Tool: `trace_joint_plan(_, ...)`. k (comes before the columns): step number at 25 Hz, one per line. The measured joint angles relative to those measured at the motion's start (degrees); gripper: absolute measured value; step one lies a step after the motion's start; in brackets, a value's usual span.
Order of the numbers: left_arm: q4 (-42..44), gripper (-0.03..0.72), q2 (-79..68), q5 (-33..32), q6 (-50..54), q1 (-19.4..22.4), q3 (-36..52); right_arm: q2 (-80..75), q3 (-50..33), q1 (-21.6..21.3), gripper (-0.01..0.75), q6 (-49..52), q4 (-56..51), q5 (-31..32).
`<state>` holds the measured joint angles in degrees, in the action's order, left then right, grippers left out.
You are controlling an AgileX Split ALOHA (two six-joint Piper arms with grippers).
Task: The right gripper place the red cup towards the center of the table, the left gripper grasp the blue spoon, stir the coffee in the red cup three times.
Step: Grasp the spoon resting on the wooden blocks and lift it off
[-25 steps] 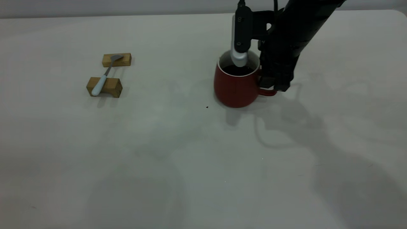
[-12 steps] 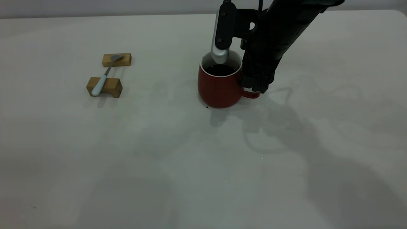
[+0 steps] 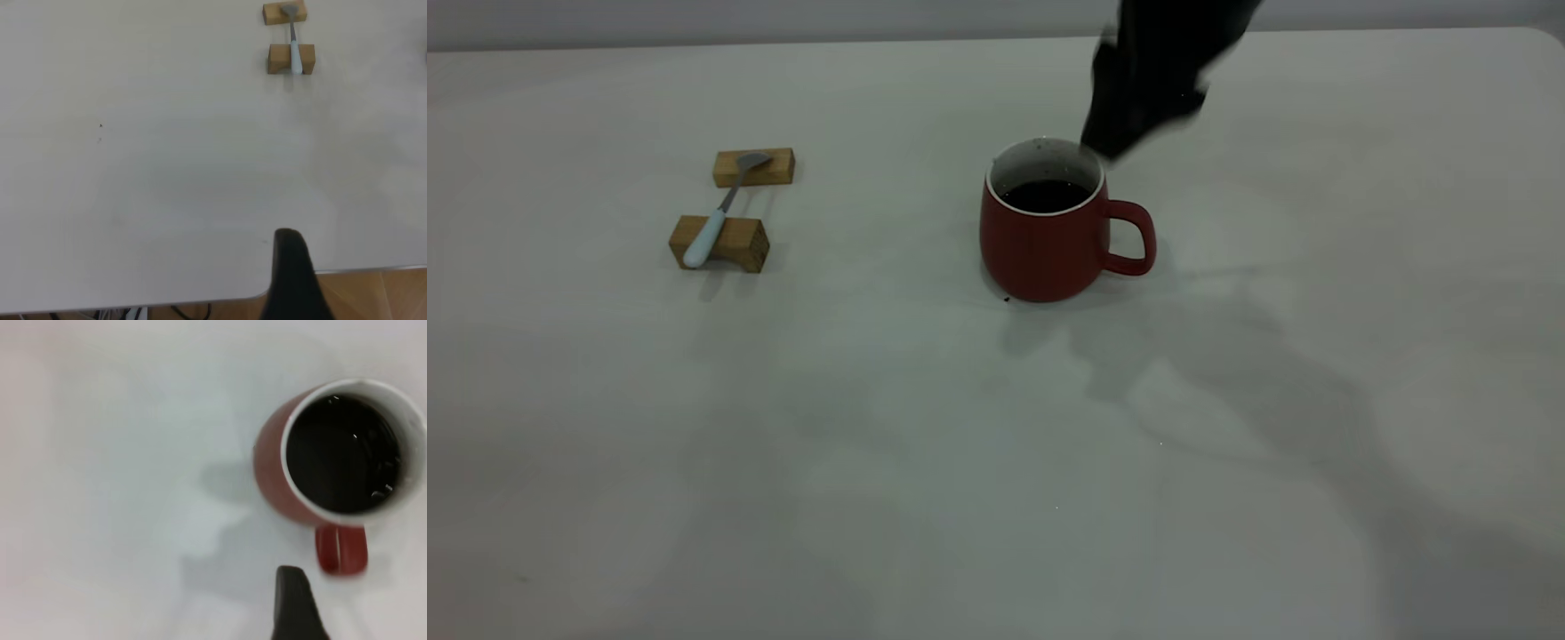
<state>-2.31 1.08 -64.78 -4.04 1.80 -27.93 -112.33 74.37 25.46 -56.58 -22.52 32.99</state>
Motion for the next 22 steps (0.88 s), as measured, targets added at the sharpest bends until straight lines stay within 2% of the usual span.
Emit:
trace_joint_plan(5,0.00,0.571,0.00,0.00,0.00,0.00,0.00,13.86,0.00,-4.89,0.480,24.13,7.84,17.83)
trace_joint_plan(10,0.00,0.571,0.00,0.00,0.00,0.00,0.00,22.87,-0.11,-5.94,0.479,41.58,17.28,34.80)
trace_joint_plan(13,0.00,0.571,0.00,0.00,0.00,0.00,0.00,28.15,-1.18,-5.94,0.479,48.27,20.79,36.54)
trace_joint_plan(16,0.00,0.571,0.00,0.00,0.00,0.00,0.00,34.41,-5.08,-5.94,0.481,48.89,22.09,36.65)
trace_joint_plan(22,0.00,0.571,0.00,0.00,0.06,0.00,0.00,57.00,-23.07,-5.94,0.481,54.90,22.90,37.21)
